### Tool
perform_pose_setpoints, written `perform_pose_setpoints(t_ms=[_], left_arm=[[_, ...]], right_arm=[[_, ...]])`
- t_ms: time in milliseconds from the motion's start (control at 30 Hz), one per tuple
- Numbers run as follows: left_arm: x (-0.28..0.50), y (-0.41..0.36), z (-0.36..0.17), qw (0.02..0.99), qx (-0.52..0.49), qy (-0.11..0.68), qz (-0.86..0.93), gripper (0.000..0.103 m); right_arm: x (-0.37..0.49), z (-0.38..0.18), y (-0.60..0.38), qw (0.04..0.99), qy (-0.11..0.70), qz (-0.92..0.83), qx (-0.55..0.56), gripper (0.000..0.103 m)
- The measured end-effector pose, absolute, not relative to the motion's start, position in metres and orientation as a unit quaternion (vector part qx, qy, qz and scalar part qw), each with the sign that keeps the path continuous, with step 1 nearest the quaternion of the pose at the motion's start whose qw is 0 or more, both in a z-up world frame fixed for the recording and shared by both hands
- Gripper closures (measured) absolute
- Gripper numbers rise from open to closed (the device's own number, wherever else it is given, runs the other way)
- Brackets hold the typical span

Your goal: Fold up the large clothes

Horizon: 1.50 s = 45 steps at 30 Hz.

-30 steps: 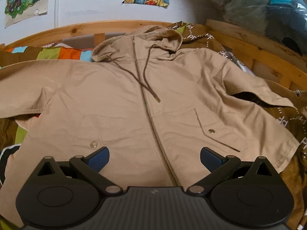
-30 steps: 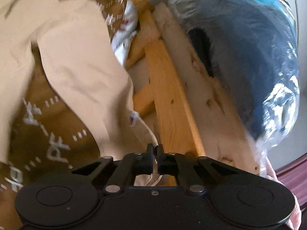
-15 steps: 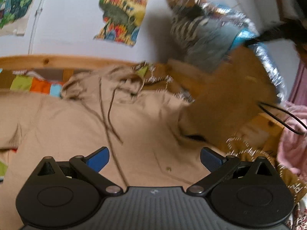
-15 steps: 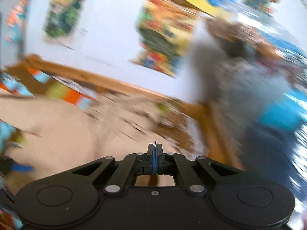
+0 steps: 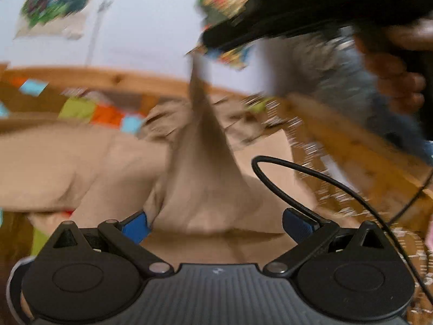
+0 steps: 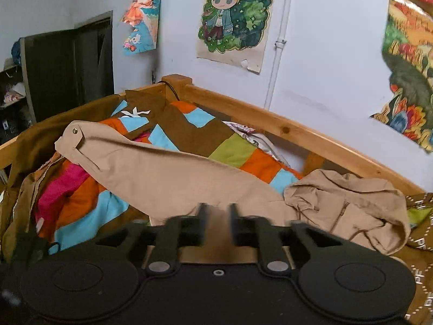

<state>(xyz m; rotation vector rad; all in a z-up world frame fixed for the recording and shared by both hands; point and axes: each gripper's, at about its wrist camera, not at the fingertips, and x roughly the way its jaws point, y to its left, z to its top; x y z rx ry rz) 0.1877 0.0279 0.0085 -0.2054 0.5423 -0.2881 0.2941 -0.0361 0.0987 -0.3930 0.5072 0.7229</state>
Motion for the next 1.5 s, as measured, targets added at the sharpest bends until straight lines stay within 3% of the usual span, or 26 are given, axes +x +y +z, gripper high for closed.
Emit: perform_pose_setpoints(t_ms=[67,233,400,533,800,833,867,900,1067,1200,1267,1433,1500], left_arm=[[0.199,0.034,-0.003,0.944,-0.112,0.293,-0.108,0.001],[0.22,0.044,-0.029,0.938,-0.103,0.331,-0.031,0.001],[0.238,0.053,-0.075,0.922,-0.069,0.381,0.035,0.001],[0.242,0.054,-0.094,0.914,-0.055,0.395,0.066,0.001],[0.232,0.039,-0.097,0.915,-0.064,0.379,0.123,0.001],[0.231,0.037,-0.098,0.915,-0.065,0.378,0.126,0.001],[0.23,0.035,-0.098,0.915,-0.064,0.377,0.128,0.001],[0.229,0.034,-0.098,0.915,-0.065,0.376,0.128,0.001],[0.23,0.034,-0.098,0.914,-0.073,0.381,0.121,0.001],[0.229,0.023,-0.1,0.913,-0.052,0.385,0.126,0.001],[0.228,0.021,-0.099,0.912,-0.05,0.387,0.13,0.001],[0.226,0.02,-0.098,0.91,-0.057,0.388,0.136,0.0],[0.226,0.019,-0.099,0.911,-0.053,0.386,0.138,0.0]], right_arm=[[0.305,0.094,-0.057,0.894,0.237,0.34,-0.171,0.045],[0.341,0.057,-0.148,0.931,0.264,0.214,-0.134,0.037],[0.376,-0.015,-0.248,0.939,0.314,0.045,-0.133,0.039],[0.397,-0.057,-0.306,0.939,0.343,0.011,-0.036,0.046],[0.457,-0.073,-0.31,0.941,0.329,0.06,0.055,0.046],[0.465,-0.073,-0.305,0.94,0.33,0.063,0.054,0.054],[0.471,-0.073,-0.302,0.94,0.332,0.06,0.047,0.084],[0.475,-0.073,-0.298,0.941,0.333,0.044,0.033,0.099],[0.466,-0.068,-0.303,0.956,0.293,-0.009,-0.015,0.101],[0.467,-0.071,-0.296,0.954,0.295,-0.034,-0.045,0.098],[0.46,-0.068,-0.29,0.957,0.278,-0.049,-0.066,0.084],[0.407,-0.065,-0.272,0.96,0.245,-0.036,-0.131,0.068],[0.377,-0.078,-0.264,0.952,0.245,-0.034,-0.178,0.067]])
